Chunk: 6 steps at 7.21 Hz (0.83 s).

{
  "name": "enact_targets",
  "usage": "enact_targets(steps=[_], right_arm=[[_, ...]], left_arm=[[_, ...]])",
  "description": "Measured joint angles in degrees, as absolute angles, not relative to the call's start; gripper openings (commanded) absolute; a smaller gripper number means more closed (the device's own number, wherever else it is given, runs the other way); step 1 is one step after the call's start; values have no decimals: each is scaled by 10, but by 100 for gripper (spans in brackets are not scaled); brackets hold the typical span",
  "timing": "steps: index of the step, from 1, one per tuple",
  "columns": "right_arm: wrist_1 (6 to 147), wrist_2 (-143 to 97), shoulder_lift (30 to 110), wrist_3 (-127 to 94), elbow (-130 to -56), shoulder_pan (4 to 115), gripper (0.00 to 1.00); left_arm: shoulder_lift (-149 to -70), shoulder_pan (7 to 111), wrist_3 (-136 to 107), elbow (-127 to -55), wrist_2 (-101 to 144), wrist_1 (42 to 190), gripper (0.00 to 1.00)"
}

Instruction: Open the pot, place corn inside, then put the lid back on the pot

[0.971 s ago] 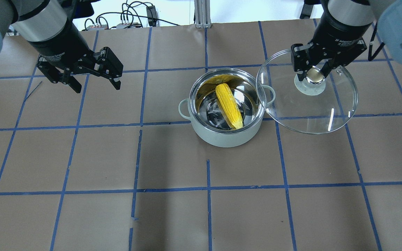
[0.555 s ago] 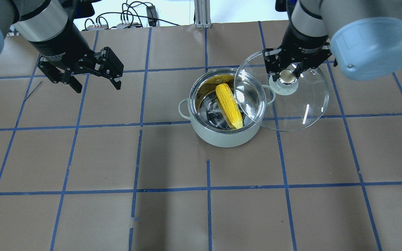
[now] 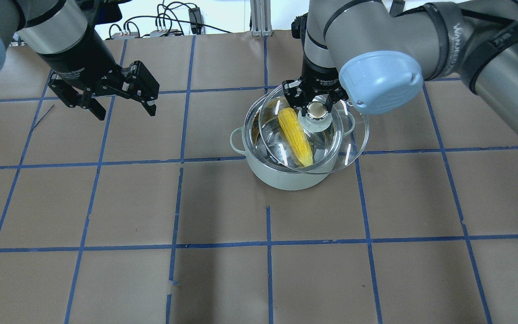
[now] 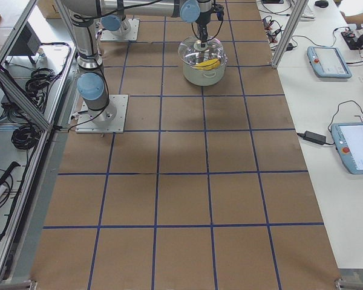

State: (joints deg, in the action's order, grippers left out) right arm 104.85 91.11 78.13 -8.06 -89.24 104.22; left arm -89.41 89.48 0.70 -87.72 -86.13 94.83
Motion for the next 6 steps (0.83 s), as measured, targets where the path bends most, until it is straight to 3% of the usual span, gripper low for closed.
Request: enact_targets(steps=[6], right_arm=[[1049, 912, 706, -105, -833, 1071, 20]], left_arm=[[-895, 895, 8, -877, -861, 948, 100]])
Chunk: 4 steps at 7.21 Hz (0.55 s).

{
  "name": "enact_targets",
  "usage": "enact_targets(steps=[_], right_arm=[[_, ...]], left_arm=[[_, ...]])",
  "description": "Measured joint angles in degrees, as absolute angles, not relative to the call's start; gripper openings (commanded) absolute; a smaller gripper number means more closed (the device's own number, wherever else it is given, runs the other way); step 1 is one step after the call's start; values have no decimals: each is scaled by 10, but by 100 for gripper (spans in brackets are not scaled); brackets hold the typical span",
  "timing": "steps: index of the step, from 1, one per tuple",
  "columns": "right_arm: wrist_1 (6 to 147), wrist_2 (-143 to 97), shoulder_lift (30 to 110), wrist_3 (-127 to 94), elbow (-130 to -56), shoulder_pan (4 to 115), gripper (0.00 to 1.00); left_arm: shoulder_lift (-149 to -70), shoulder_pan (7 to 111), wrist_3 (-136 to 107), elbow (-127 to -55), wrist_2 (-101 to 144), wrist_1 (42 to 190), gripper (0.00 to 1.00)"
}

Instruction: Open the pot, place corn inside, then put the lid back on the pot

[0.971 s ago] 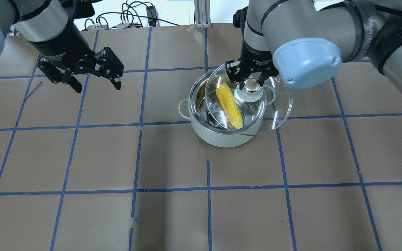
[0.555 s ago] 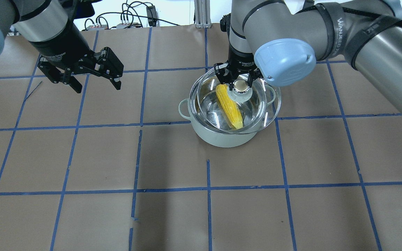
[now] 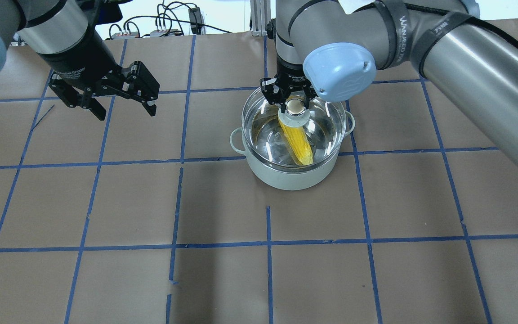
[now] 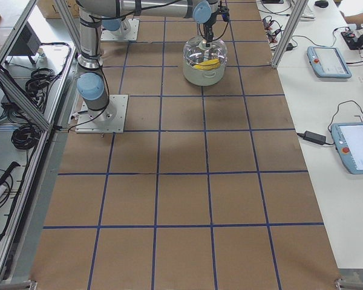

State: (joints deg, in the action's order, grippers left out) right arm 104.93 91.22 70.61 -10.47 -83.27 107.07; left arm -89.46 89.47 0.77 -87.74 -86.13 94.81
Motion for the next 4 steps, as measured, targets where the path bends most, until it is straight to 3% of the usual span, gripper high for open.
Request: enact_targets(steps=[4], right_arm=[[1049, 911, 689, -106, -830, 1072, 20]], left_arm=[[-895, 895, 8, -878, -861, 947, 100]])
